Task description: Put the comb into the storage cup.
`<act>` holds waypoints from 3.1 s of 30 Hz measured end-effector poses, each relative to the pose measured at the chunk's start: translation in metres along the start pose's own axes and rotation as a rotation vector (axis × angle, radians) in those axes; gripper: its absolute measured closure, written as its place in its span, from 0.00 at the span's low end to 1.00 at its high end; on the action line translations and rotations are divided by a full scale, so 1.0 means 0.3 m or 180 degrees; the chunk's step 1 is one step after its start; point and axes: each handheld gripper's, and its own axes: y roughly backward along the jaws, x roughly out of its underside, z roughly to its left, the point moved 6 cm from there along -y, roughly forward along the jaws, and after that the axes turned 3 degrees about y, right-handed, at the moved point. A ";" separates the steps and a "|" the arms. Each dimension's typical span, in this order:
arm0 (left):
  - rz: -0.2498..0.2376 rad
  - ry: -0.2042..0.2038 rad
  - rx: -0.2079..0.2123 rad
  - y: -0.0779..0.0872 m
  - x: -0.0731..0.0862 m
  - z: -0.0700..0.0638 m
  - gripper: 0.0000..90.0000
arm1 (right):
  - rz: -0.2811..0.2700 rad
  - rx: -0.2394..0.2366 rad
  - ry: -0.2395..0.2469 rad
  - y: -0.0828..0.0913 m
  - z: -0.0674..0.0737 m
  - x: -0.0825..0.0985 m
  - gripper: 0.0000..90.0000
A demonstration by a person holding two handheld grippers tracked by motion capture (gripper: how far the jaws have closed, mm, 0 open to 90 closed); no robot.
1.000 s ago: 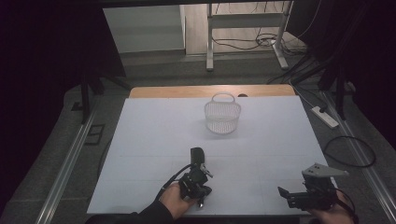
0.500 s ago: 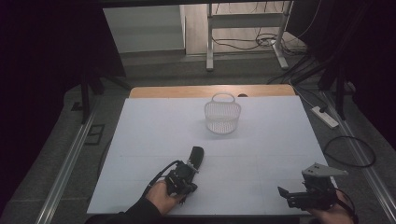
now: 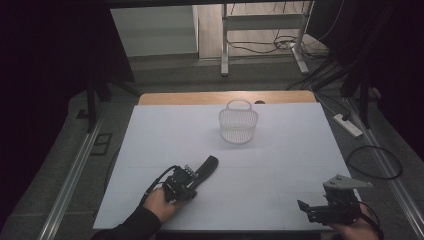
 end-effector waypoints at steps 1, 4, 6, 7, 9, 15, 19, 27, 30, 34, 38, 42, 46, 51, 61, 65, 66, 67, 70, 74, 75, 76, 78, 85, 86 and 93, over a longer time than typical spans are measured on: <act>-0.0001 0.0012 -0.0001 0.001 0.000 0.004 0.99 | 0.0000 0.0000 -0.0001 0.000 0.000 0.000 0.01; 0.0001 0.0025 0.0004 0.002 0.000 0.011 0.99 | 0.0000 -0.0001 -0.0002 0.000 0.000 0.000 0.01; 0.0004 0.0022 -0.0003 0.002 -0.001 0.008 0.99 | 0.0002 -0.0001 -0.0007 0.000 -0.001 0.000 0.01; -0.0006 0.0026 0.0009 0.003 -0.002 0.006 0.99 | 0.0005 -0.0001 -0.0009 0.000 -0.001 0.000 0.01; -0.0057 0.0019 0.0036 0.012 -0.007 0.001 0.99 | 0.0003 0.0000 -0.0010 0.000 -0.001 0.000 0.01; -0.0265 0.0005 0.0080 0.050 -0.021 -0.016 0.96 | -0.0004 0.0001 -0.0002 0.001 0.000 0.000 0.02; -0.0369 0.0016 0.0097 0.070 -0.025 -0.023 0.89 | -0.0006 0.0004 -0.0004 0.001 0.000 0.000 0.02; -0.0461 0.0041 -0.0002 0.090 -0.026 -0.026 0.66 | -0.0009 0.0005 -0.0001 0.002 0.000 0.000 0.02; -0.0509 0.0074 -0.0043 0.099 -0.028 -0.019 0.56 | -0.0010 0.0005 -0.0001 0.001 0.000 0.000 0.02; -0.0570 0.0112 -0.0088 0.112 -0.029 -0.007 0.44 | -0.0011 0.0005 0.0000 0.002 0.001 0.000 0.02; -0.0614 0.0166 -0.0126 0.119 -0.028 0.010 0.33 | -0.0010 0.0006 0.0000 0.002 0.001 0.000 0.02; -0.0624 0.0211 -0.0144 0.122 -0.028 0.029 0.21 | -0.0009 0.0007 0.0000 0.001 0.001 0.000 0.02; -0.0599 0.0265 -0.0179 0.124 -0.025 0.050 0.10 | -0.0008 0.0007 0.0002 0.001 0.001 0.000 0.02; -0.0565 0.0245 -0.0183 0.128 -0.021 0.067 0.03 | -0.0006 0.0007 0.0001 0.001 0.000 0.000 0.02; -0.0525 0.0162 -0.0319 0.132 -0.015 0.086 0.00 | -0.0004 0.0006 0.0001 0.001 0.000 0.000 0.02; -0.0514 0.0149 -0.0315 0.123 -0.014 0.091 0.00 | -0.0003 0.0005 -0.0001 0.000 0.000 0.000 0.02; -0.0502 0.0146 -0.0314 0.119 -0.013 0.090 0.00 | -0.0003 0.0005 0.0000 0.000 0.000 0.000 0.02; -0.0495 0.0130 -0.0321 0.114 -0.013 0.090 0.00 | -0.0001 0.0004 0.0000 0.000 0.000 0.000 0.02; -0.0455 0.0099 -0.0336 0.099 -0.013 0.088 0.00 | 0.0003 0.0003 -0.0003 0.000 0.000 0.000 0.02; -0.0359 0.0052 -0.0352 0.072 -0.014 0.085 0.00 | 0.0006 -0.0001 -0.0004 0.000 0.000 0.000 0.02; -0.0346 0.0044 -0.0357 0.065 -0.015 0.085 0.00 | 0.0007 -0.0001 -0.0004 -0.001 0.000 0.000 0.02; -0.0326 0.0036 -0.0352 0.059 -0.016 0.083 0.00 | 0.0007 -0.0002 -0.0004 -0.001 0.000 0.000 0.02; -0.0284 0.0024 -0.0352 0.046 -0.017 0.079 0.00 | 0.0005 -0.0002 -0.0004 0.000 0.000 0.000 0.02; -0.0108 -0.0031 -0.0379 -0.006 -0.023 0.063 0.00 | 0.0008 -0.0008 -0.0001 -0.001 0.000 0.000 0.02; -0.0086 -0.0048 -0.0380 -0.013 -0.025 0.058 0.00 | 0.0008 -0.0009 -0.0002 -0.001 0.000 0.000 0.02; 0.0066 -0.0085 -0.0440 -0.053 -0.026 0.045 0.00 | 0.0005 -0.0009 0.0004 -0.001 0.000 0.000 0.02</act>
